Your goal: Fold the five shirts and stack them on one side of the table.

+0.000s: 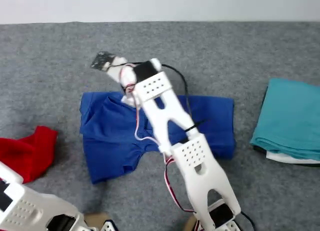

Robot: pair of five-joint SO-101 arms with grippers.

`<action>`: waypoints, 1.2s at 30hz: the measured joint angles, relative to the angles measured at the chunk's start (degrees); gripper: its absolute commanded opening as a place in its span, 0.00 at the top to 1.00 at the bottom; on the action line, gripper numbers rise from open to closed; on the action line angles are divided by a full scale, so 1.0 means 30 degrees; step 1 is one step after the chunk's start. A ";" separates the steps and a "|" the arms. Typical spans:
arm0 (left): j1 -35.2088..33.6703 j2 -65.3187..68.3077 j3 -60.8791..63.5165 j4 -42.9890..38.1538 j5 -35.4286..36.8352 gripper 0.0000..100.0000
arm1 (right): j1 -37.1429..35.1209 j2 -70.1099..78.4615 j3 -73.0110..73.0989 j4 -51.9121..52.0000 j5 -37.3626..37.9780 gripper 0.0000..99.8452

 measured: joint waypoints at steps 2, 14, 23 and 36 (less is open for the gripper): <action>0.0000 0.0000 0.0000 0.0000 0.0000 0.99 | -0.0733 0.0000 -0.0264 0.0117 0.0000 0.97; -0.0703 -0.2256 0.0000 -0.0645 0.0000 0.99 | -0.3516 0.0117 0.0000 0.1875 -0.1026 0.97; -0.1114 -0.2755 0.0000 -0.1114 0.0000 0.99 | -0.5304 -0.5744 0.8088 0.1905 -0.1729 0.97; -0.1084 -0.2755 0.0000 -0.1114 0.0000 0.99 | -0.5304 -0.6095 1.3861 0.0615 -0.2725 0.97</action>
